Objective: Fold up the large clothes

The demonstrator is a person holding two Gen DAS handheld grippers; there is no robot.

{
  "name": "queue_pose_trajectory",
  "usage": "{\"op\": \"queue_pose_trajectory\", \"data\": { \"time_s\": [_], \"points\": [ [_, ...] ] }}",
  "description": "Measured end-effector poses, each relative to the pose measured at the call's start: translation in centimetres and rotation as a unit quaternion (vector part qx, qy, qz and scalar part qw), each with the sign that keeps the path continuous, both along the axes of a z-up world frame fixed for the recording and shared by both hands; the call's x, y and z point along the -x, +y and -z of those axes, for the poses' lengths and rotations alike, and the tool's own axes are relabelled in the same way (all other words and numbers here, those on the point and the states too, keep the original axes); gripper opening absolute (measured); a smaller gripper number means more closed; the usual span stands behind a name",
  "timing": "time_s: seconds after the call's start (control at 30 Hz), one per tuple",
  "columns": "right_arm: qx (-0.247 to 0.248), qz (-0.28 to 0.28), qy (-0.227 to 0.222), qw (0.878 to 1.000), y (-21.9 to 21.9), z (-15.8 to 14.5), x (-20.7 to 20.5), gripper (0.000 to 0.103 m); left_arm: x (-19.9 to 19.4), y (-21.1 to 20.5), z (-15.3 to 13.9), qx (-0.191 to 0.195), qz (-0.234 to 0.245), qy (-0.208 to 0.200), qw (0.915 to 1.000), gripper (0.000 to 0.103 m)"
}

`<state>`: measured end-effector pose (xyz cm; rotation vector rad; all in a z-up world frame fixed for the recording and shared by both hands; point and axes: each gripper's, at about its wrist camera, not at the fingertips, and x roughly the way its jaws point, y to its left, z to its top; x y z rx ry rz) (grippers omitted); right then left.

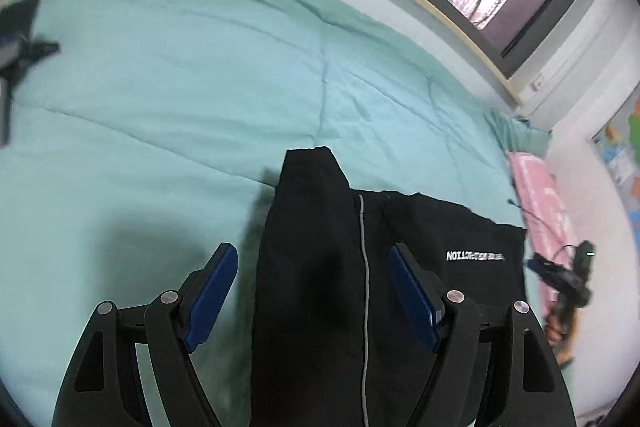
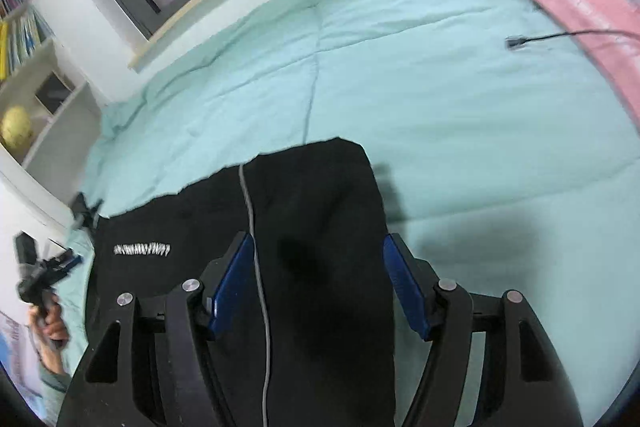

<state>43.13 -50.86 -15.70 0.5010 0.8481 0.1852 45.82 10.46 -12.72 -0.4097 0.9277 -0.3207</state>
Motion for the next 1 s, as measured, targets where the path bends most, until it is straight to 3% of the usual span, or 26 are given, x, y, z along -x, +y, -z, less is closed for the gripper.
{"op": "queue_pose_trajectory", "data": {
  "time_s": [0.17, 0.2, 0.23, 0.27, 0.33, 0.47, 0.53, 0.6, 0.73, 0.8, 0.87, 0.9, 1.0],
  "points": [
    [-0.020, -0.007, 0.005, 1.000, 0.8, 2.2, -2.5, 0.076, -2.8, -0.8, 2.4, 0.009, 0.009, 0.034, 0.9993, 0.078],
    [-0.010, -0.009, 0.006, 1.000, 1.1, 2.3, -2.5, 0.074, -3.3, -1.2, 3.2, 0.018, 0.006, 0.042, 0.9989, 0.071],
    [0.012, -0.009, -0.005, 1.000, 1.7, 1.8, -2.1, 0.048, -3.3, -1.4, 3.4, 0.016, -0.006, 0.040, 0.9991, 0.026],
    [0.047, -0.012, -0.028, 0.998, 2.4, 1.0, -1.2, 0.017, -2.9, -1.8, 3.3, -0.001, -0.016, 0.032, 0.9993, 0.009],
    [0.124, 0.012, -0.058, 0.990, 4.3, -0.3, 0.0, 0.014, -1.7, -2.1, 2.4, -0.020, -0.027, -0.001, 0.9994, 0.009],
    [0.192, 0.033, -0.092, 0.976, 5.5, -3.9, 1.5, 0.009, 0.6, -2.1, -0.8, -0.003, -0.037, -0.068, 0.9970, 0.008],
    [0.216, 0.055, -0.090, 0.971, 5.7, -5.2, 0.9, 0.007, 0.2, -1.9, -1.8, -0.002, -0.051, -0.073, 0.9960, 0.008],
    [0.229, 0.074, -0.068, 0.968, 5.5, -4.9, -0.4, 0.004, -1.4, -1.9, -0.5, -0.023, -0.066, -0.035, 0.9970, 0.008],
    [0.183, 0.031, 0.019, 0.982, 5.0, 1.2, -3.4, 0.004, -4.1, -3.8, 5.4, -0.079, -0.055, 0.045, 0.9944, 0.012],
    [0.167, 0.019, 0.042, 0.985, 5.0, 4.0, -3.5, 0.004, -4.4, -3.5, 7.0, -0.058, -0.054, 0.056, 0.9953, 0.015],
    [0.145, 0.025, 0.031, 0.989, 4.3, 4.6, -2.9, 0.004, -4.1, -2.2, 6.8, -0.017, -0.061, 0.043, 0.9971, 0.022],
    [0.136, 0.028, 0.030, 0.990, 3.9, 4.6, -2.8, 0.005, -3.9, -1.8, 6.5, -0.011, -0.064, 0.038, 0.9972, 0.029],
    [0.126, 0.053, 0.018, 0.990, 2.8, 2.4, -1.7, 0.008, -2.0, 0.0, 3.6, -0.008, -0.060, -0.005, 0.9982, 0.033]
  ]
}}
